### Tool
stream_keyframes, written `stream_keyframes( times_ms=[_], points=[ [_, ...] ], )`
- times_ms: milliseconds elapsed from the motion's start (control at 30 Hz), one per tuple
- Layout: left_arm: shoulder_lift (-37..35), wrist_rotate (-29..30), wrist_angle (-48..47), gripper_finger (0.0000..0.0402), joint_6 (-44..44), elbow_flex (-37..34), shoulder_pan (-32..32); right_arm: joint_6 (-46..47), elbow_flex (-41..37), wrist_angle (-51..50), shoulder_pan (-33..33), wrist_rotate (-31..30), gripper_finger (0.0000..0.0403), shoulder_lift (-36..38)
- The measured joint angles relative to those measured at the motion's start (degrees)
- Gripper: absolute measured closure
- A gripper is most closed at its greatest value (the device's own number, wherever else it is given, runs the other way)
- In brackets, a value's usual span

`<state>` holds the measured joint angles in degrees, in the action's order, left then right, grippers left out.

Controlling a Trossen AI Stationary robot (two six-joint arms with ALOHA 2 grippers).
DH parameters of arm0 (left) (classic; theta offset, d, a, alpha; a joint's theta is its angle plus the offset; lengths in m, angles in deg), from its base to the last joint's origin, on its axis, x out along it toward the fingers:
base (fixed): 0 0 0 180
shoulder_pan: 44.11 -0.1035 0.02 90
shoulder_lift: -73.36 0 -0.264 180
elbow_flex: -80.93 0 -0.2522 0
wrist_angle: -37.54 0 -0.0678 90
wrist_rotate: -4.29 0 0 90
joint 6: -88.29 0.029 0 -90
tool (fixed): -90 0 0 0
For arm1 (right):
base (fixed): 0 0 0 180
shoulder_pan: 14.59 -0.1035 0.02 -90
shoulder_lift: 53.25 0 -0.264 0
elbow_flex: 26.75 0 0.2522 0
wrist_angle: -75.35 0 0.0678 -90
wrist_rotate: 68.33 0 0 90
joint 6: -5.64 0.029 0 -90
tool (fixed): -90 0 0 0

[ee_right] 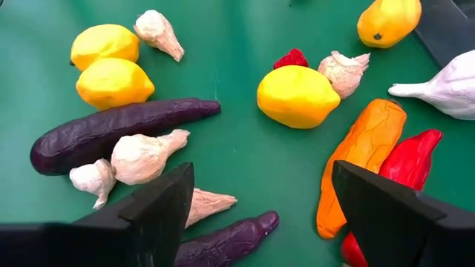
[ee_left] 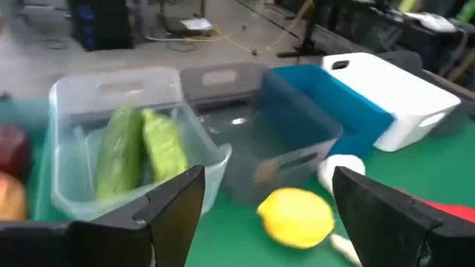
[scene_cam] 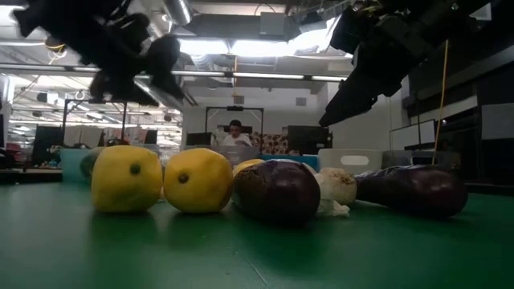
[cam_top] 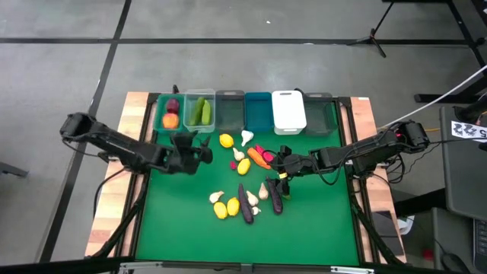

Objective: Sort produce into baskets
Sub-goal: Put the red chili pepper into the left black bin

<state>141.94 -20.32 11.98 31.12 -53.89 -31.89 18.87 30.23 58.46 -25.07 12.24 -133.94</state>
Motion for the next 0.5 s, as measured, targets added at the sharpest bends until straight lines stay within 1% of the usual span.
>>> stream_keyframes(
  times_ms=[100,300,500],
  points=[
    [3.95,1.36,0.33,0.0113,-6.38,-1.35,1.26,0.01,0.0,0.23,0.0,-0.02,0.0084,0.0],
    [13.7,1.46,1.81,0.0113,-9.35,-1.38,0.92,0.88,0.0,0.3,0.0,-0.04,0.0084,0.0],
    [21.77,-2.16,2.62,0.0113,-16.32,-1.36,1.23,1.88,0.0,0.19,0.0,-0.04,0.0084,0.0]
  ],
)
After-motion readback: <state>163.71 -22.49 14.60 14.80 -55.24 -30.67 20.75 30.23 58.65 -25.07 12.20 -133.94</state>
